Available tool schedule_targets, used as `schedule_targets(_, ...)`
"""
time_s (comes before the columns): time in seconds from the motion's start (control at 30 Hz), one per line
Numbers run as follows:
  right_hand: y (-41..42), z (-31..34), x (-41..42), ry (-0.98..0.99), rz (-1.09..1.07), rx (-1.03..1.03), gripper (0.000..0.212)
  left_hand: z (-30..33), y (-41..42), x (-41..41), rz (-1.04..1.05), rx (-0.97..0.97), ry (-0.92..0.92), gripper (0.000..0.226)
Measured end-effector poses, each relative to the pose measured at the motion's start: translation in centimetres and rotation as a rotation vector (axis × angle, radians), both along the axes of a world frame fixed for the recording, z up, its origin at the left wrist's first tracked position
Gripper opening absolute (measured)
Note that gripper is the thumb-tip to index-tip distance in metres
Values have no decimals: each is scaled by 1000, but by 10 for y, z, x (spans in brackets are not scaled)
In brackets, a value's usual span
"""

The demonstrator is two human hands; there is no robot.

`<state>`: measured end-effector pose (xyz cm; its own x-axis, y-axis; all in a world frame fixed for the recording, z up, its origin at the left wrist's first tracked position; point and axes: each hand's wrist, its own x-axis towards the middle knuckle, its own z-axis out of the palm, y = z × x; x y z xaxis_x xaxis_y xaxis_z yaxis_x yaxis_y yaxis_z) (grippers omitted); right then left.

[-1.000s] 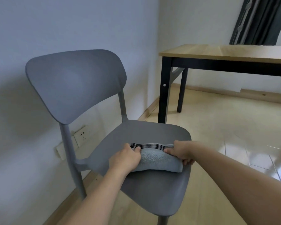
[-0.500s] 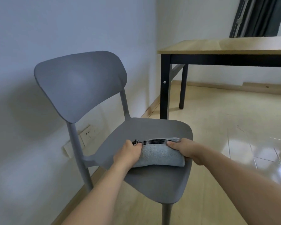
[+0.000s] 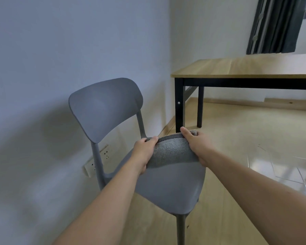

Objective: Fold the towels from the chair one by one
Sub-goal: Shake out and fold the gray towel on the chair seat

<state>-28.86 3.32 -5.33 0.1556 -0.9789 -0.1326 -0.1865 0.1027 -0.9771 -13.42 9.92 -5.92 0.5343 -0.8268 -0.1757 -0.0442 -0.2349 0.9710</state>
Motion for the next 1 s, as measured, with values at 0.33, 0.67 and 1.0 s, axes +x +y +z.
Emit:
schedule_targets(0.33,-130,-56,14,37,-15,150,49,-53,-132,3,116,-25,-309,23)
schedule_targets(0.67,-202,134,-65,58,-153,454,19,137,-207,-77,85,195,-5,28)
schedule_targets(1.0,-144,403,-185,60,-218,616,16,430,-166,-195,-89,293,-438,32)
